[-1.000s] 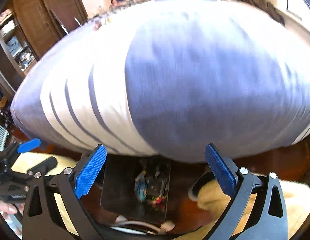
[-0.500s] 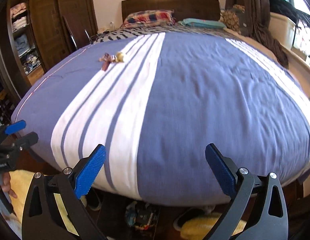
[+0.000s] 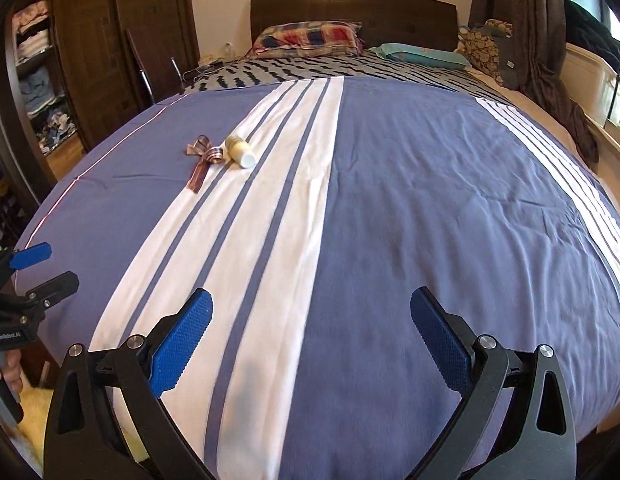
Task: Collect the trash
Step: 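Raise both tools back toward the bottle and ribbon on the bed, then grasp the brown ribbon with the left tool while the right tool grasps the yellow bottle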
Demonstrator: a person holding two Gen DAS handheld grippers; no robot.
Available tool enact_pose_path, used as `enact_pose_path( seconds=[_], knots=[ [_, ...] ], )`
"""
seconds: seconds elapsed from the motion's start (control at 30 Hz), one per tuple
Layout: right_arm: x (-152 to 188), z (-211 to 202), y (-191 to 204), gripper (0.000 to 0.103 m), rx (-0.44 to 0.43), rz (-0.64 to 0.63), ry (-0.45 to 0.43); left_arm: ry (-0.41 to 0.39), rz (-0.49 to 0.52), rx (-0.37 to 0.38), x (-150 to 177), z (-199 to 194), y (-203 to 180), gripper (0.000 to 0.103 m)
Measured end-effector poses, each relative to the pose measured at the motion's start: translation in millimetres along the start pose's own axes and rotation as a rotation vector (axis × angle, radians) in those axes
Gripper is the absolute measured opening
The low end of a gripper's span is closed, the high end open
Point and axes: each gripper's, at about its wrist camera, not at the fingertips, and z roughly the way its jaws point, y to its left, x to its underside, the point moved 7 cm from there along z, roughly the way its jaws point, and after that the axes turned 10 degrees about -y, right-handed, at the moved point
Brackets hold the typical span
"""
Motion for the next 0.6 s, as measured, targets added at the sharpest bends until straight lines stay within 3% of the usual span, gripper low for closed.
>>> enact_pose_path(
  seconds=[0.33,0.6],
  knots=[
    [-48.4,81.6,18.9,0.099,-0.017,-0.023,0.023,0.062,-0.033,-0.014,-36.9,86.2,19.4,0.091],
    [-75.2,128.6,21.5,0.099,-0.008,-0.03,0.021,0.082,-0.041,0.011,-60.1,149.9,15.6,0.068]
  ],
)
